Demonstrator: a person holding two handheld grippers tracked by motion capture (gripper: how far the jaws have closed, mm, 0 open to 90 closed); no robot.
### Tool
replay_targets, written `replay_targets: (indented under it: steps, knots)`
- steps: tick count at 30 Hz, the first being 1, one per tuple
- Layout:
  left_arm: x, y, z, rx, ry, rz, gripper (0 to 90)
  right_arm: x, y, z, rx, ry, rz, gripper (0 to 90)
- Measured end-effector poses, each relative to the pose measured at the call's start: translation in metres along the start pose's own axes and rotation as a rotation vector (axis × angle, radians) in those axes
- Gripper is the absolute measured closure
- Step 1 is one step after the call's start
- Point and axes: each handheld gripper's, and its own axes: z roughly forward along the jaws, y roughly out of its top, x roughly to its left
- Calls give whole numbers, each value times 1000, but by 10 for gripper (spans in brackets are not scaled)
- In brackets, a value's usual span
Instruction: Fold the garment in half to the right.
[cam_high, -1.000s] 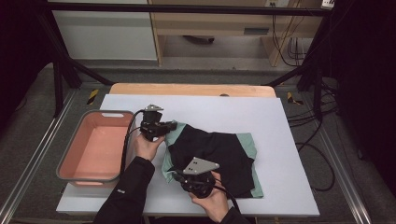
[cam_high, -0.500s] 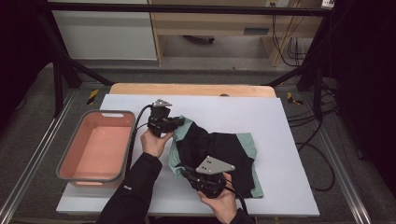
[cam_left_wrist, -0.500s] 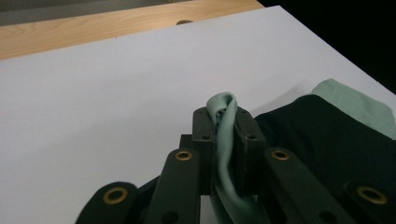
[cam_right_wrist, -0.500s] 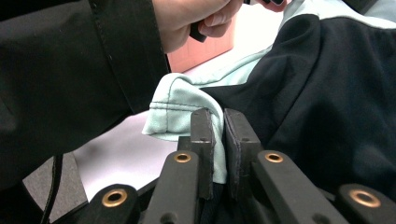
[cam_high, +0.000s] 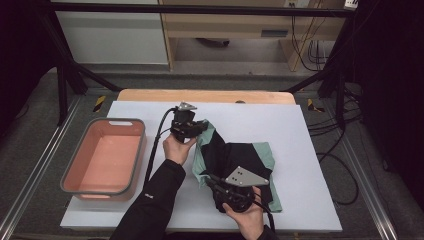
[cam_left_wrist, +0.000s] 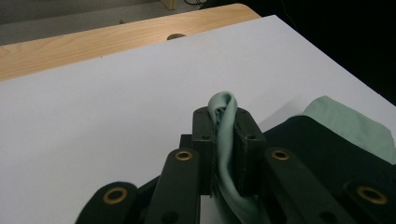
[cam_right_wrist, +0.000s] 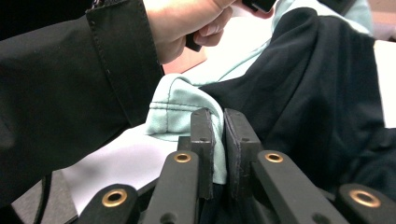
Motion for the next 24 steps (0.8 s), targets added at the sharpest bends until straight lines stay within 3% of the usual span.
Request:
replay_targets:
  steps: [6,15,24]
  knots:
    - [-13,9,10,3,-1,18,808,-10,-2,-13,-21,-31,19,831]
    - [-40,23,19,7,12,105,807,-24,-1,-36,-56,-71,36,829]
    - [-59,33,30,18,17,154,807,-41,-5,-59,-94,-122,86,826]
